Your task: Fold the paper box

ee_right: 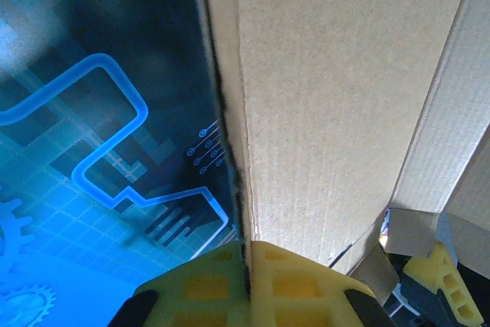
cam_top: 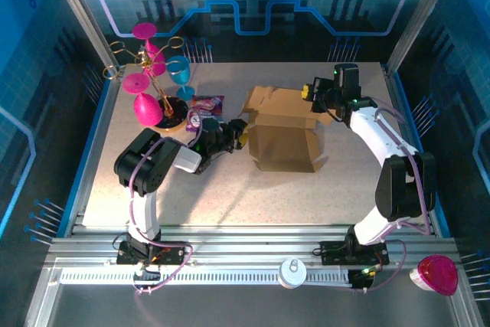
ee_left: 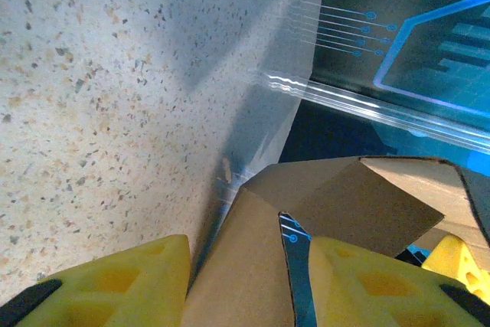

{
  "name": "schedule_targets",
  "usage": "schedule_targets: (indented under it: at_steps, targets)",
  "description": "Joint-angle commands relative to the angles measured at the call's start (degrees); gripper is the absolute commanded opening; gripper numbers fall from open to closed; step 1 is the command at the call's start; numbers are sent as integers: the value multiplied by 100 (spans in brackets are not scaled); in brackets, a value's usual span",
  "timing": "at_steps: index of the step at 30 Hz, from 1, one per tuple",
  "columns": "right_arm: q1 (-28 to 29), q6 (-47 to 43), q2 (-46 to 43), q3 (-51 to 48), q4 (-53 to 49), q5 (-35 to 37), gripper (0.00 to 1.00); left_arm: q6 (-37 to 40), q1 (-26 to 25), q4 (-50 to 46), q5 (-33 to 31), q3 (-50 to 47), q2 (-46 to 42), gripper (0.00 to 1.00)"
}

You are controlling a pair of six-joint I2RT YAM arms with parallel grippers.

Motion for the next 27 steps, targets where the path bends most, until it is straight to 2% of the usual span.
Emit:
schedule_targets:
  at_steps: [1,8,13,16,20,27]
  targets:
    - [-80,101,-108,180,-15,-123,0,283,-14,-190,108,185,-230,46]
    - [-138,127,-114,162,11,-89,0,273,26,-675,-363,-356,-860,38]
    - [-158,157,-120,194,-6,-110,0,-228,188,45,-547,-565,-597,32]
    - [-158,180,-124,182,6,-107,0,-435,210,385,-507,-323,-285,33]
    - [-159,226,-127,162,51,-111,0,-548,197,653,-519,-59,-48,38]
    - [-153,277,-121,162,106,-117,0,-699,105,788,-290,345,242,43]
